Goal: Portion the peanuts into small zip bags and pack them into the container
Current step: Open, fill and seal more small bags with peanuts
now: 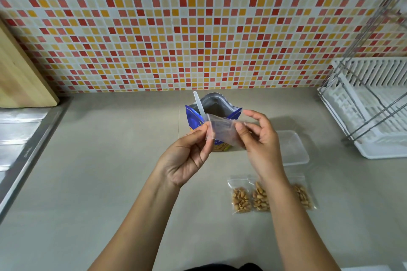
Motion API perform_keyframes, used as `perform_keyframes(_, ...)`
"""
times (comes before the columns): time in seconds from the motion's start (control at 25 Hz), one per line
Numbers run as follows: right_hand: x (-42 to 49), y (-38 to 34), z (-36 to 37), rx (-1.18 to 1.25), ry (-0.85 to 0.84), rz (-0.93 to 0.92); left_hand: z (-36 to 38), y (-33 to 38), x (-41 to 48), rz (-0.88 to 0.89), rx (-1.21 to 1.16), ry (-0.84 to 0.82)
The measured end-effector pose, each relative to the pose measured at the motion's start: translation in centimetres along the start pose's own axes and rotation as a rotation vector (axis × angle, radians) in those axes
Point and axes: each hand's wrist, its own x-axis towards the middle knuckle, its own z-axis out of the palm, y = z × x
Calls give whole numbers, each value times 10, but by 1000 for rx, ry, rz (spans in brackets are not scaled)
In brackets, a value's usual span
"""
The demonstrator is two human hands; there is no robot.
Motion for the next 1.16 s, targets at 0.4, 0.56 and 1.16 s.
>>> perform_keyframes(0.4, 13, -1, -6, 115, 45, 67, 10, 3, 5, 378, 771, 282)
perform_keyframes(0.56, 21, -9, -5, 54, -9, 27, 18, 13, 6, 441, 1011, 293)
perform_keyframes(1.16, 67, -39, 3, 1, 23, -77, 43, 55, 33, 732, 1373, 363)
